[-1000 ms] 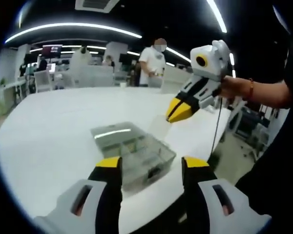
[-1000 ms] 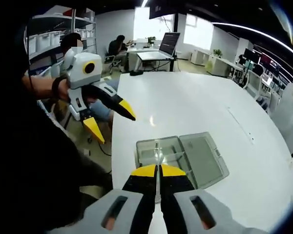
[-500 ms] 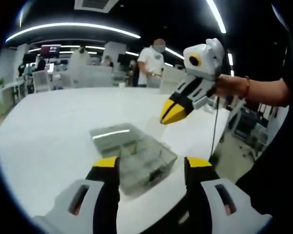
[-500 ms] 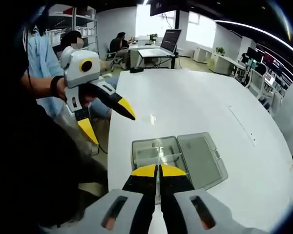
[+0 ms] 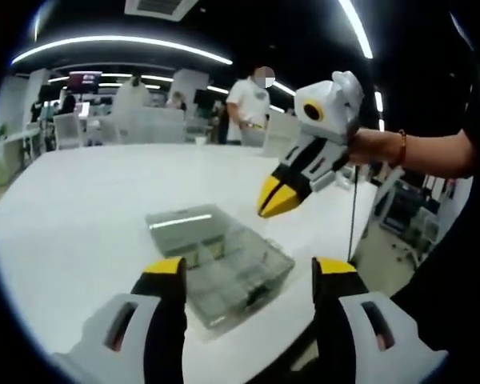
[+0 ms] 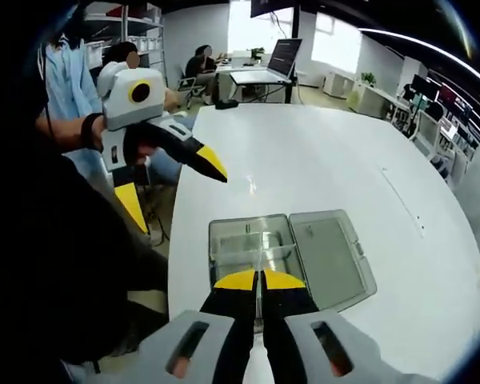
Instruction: Insert the divider into the dual guide fixture by aligning both edges with the guide slots and pushing it downward to the bottom, including one-sided entry, uneven engagement, binding, and posture correction.
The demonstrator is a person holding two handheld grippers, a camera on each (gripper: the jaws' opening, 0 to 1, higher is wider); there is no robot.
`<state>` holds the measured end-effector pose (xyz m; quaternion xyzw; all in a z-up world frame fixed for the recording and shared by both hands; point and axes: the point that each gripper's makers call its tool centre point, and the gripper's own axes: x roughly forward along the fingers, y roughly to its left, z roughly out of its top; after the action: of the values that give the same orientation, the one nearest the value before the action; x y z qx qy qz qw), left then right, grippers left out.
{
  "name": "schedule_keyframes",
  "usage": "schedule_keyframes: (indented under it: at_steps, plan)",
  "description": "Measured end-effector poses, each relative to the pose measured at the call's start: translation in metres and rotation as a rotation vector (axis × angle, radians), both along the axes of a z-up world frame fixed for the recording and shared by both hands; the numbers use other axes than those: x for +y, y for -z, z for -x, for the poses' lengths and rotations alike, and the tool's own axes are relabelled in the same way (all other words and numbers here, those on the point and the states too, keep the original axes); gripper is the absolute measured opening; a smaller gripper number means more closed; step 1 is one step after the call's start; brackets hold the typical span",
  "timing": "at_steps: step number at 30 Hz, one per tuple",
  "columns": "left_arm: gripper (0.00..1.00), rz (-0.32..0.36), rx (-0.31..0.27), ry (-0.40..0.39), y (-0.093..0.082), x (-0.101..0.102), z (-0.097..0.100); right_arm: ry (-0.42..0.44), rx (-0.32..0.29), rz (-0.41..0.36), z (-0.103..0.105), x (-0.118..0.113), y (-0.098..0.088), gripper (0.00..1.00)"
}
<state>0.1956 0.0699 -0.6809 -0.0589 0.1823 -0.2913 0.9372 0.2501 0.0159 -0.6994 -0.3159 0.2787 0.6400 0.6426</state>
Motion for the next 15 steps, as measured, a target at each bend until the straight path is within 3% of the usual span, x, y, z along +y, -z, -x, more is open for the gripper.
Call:
schedule_keyframes:
  at_steps: [15]
  plan:
    - [0.66,0.006,0.013,-0.007,0.0030,0.0032,0.0011,-0.023,0.011,0.001,-0.0031,0.0054,0.0093,0.00]
